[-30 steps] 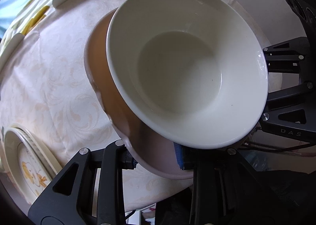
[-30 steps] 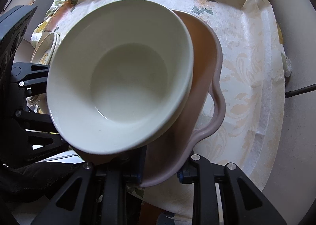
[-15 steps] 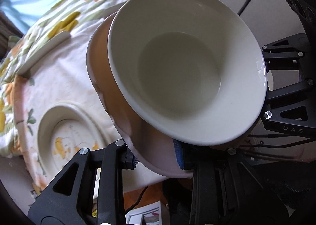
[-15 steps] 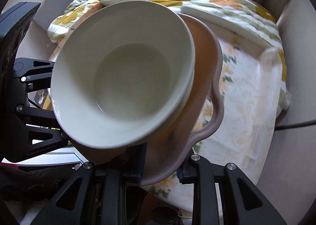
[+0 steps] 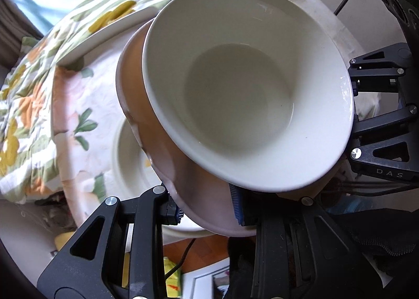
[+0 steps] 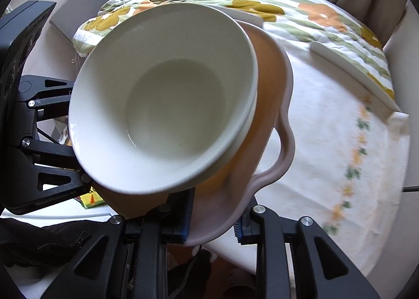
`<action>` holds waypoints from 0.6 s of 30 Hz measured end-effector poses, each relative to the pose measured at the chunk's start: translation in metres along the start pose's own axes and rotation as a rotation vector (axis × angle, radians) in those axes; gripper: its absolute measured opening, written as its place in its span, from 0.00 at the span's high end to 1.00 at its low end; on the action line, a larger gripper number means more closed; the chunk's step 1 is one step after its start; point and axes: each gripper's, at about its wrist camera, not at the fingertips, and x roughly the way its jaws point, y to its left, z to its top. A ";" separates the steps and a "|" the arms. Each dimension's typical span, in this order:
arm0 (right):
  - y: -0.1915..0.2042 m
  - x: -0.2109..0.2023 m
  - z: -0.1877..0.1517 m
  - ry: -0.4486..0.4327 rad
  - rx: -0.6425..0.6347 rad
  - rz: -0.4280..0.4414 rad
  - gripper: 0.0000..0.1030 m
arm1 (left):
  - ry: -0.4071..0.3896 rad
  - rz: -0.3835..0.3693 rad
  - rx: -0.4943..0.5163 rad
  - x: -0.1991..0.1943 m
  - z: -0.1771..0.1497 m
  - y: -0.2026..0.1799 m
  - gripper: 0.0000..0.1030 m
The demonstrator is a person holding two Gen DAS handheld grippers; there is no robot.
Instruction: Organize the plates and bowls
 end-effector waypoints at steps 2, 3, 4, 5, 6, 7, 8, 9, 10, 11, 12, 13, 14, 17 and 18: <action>0.016 0.011 0.008 0.005 0.011 0.003 0.77 | 0.013 -0.008 0.003 0.005 -0.011 0.020 0.76; 0.023 0.017 0.012 0.012 0.018 0.004 0.77 | 0.022 -0.015 0.005 0.017 -0.004 0.030 0.76; 0.028 0.023 0.014 0.018 0.024 0.005 0.77 | 0.029 -0.023 0.007 0.022 -0.005 0.038 0.76; 0.034 0.029 0.017 0.026 0.032 0.006 0.77 | 0.037 -0.030 0.009 0.025 -0.008 0.044 0.76; 0.038 0.032 0.017 0.032 0.038 0.007 0.77 | 0.043 -0.037 0.011 0.028 -0.012 0.049 0.76; 0.041 0.036 0.018 0.039 0.043 0.006 0.77 | 0.047 -0.041 0.012 0.035 -0.010 0.056 0.76; 0.043 0.039 0.019 0.044 0.048 0.005 0.77 | 0.051 -0.048 0.013 0.038 -0.013 0.061 0.76; 0.046 0.043 0.020 0.051 0.053 0.004 0.77 | 0.053 -0.055 0.012 0.041 -0.015 0.064 0.76; 0.048 0.046 0.021 0.055 0.058 0.003 0.77 | 0.056 -0.063 0.011 0.045 -0.016 0.067 0.76; 0.049 0.048 0.022 0.059 0.062 0.001 0.77 | 0.060 -0.070 0.009 0.048 -0.017 0.070 0.76; 0.051 0.051 0.023 0.062 0.067 -0.001 0.77 | 0.065 -0.078 0.007 0.051 -0.018 0.072 0.76; 0.051 0.053 0.023 0.065 0.072 -0.003 0.77 | 0.066 -0.082 0.005 0.053 -0.017 0.069 0.76; 0.052 0.056 0.024 0.067 0.077 -0.005 0.77 | 0.068 -0.088 0.003 0.055 -0.017 0.070 0.76; 0.051 0.060 0.024 0.071 0.088 -0.011 0.77 | 0.073 -0.103 -0.008 0.066 -0.016 0.081 0.76; 0.051 0.061 0.023 0.072 0.093 -0.012 0.77 | 0.076 -0.107 -0.012 0.066 -0.017 0.078 0.76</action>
